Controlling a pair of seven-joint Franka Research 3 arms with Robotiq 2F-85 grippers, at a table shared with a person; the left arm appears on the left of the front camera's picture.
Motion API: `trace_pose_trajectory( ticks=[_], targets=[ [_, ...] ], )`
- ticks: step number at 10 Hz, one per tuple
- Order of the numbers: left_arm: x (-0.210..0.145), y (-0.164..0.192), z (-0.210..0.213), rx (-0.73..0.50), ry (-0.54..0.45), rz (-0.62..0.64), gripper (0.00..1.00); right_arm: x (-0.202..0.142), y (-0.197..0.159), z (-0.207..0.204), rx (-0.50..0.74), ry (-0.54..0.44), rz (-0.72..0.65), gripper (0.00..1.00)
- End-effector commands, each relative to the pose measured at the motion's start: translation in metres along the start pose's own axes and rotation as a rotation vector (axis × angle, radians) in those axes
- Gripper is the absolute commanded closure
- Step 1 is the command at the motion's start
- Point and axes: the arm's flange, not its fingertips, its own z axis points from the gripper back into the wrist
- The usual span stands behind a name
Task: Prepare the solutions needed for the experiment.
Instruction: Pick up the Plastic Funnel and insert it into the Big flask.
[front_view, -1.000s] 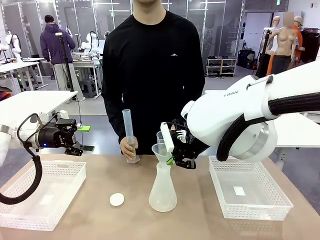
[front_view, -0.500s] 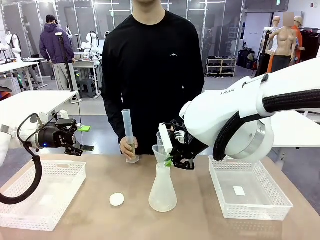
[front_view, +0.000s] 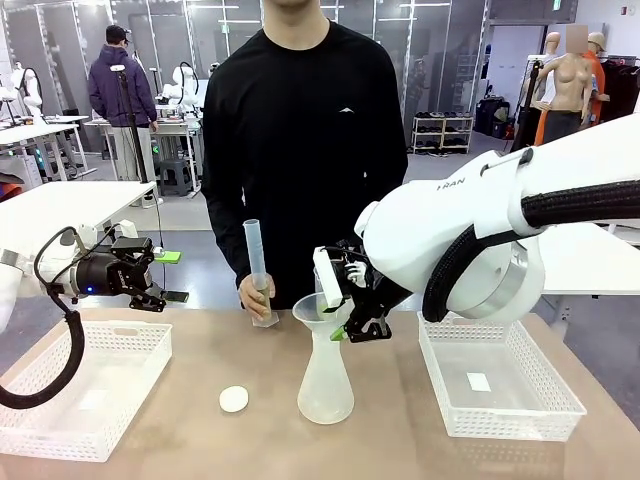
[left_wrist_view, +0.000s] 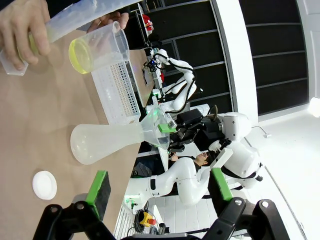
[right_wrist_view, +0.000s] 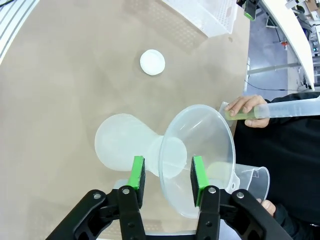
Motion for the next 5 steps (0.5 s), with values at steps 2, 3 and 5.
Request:
trace_pose_trajectory(
  ticks=[2, 3, 5],
  targets=[
    [-0.0005, -0.0021, 0.0001, -0.013, 0.007, -0.001, 0.0, 0.0, 0.0, 0.0, 0.0, 0.0, 0.0, 0.18],
    [-0.0005, -0.0021, 0.0001, -0.013, 0.007, -0.001, 0.0, 0.0, 0.0, 0.0, 0.0, 0.0, 0.0, 0.18],
    [-0.0005, -0.0021, 0.0001, -0.013, 0.007, -0.001, 0.0, 0.0, 0.0, 0.0, 0.0, 0.0, 0.0, 0.18]
  ],
)
